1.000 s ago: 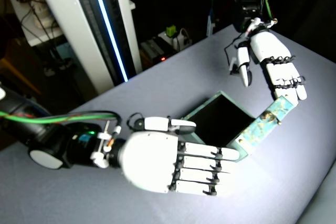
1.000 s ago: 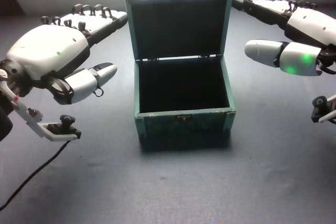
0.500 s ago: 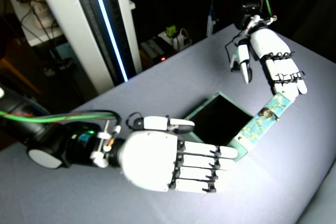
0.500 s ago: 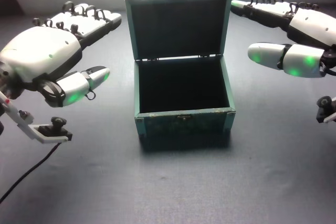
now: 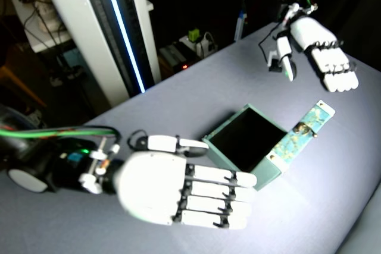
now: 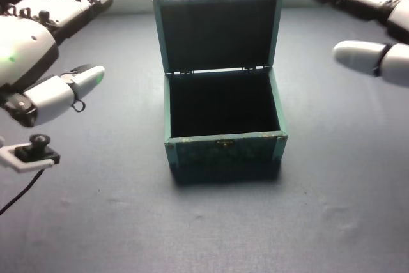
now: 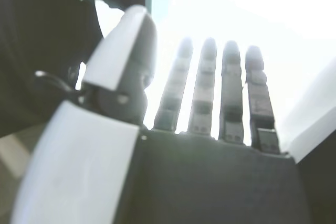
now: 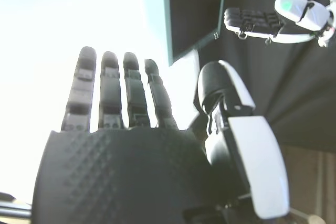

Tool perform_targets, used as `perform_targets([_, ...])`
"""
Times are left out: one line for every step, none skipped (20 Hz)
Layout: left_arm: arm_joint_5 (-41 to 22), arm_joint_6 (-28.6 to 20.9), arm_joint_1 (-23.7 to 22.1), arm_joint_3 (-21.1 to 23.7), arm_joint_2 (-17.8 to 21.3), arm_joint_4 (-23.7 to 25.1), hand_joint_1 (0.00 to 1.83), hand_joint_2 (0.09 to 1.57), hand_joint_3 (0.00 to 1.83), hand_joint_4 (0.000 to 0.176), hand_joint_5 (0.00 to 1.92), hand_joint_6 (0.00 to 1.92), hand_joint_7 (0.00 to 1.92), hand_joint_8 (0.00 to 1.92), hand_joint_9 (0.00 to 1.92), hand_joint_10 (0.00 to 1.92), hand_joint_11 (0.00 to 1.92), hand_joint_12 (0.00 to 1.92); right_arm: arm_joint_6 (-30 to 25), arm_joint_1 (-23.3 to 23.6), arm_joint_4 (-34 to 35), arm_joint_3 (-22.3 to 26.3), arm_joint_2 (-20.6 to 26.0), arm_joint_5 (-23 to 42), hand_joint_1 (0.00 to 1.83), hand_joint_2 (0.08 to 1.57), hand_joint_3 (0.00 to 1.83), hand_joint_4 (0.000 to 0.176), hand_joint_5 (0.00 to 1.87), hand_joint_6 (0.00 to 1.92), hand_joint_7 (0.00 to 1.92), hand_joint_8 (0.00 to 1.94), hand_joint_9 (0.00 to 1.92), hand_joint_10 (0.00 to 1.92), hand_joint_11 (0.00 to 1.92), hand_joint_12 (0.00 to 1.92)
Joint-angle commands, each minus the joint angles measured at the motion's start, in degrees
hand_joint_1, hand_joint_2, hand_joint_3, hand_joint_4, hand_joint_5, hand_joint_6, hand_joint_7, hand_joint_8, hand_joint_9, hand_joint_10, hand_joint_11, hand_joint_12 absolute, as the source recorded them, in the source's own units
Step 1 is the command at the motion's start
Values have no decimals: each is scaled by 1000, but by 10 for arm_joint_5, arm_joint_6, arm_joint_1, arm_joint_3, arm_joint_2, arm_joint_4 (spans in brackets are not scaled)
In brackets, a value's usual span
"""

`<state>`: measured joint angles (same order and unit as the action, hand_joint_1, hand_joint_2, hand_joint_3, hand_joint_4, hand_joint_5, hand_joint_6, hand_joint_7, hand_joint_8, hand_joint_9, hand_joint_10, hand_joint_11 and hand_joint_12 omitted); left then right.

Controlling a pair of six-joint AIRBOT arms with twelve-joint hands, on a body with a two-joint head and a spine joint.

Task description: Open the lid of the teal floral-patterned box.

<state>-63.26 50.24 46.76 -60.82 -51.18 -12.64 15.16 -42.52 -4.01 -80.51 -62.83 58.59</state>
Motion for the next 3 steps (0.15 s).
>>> perform_targets([-128,-1,5,8,14,0,417,1458,0,0,103,3,117,5,114,4,108,75,0,-4,25,12,15,122,209,1460,1,21,153,1,136,6,96,8,0,330])
perform_targets([-162,-1,17,21,25,-1,400,1455,0,0,107,4,119,5,114,3,104,74,1,-15,34,29,27,161,215,1441,0,14,157,1,128,3,84,5,0,251])
perform_targets([-190,-1,27,32,33,-1,427,1431,0,0,119,6,127,5,111,1,97,70,1,-25,40,41,37,192,284,1400,0,0,186,9,166,12,105,10,7,234])
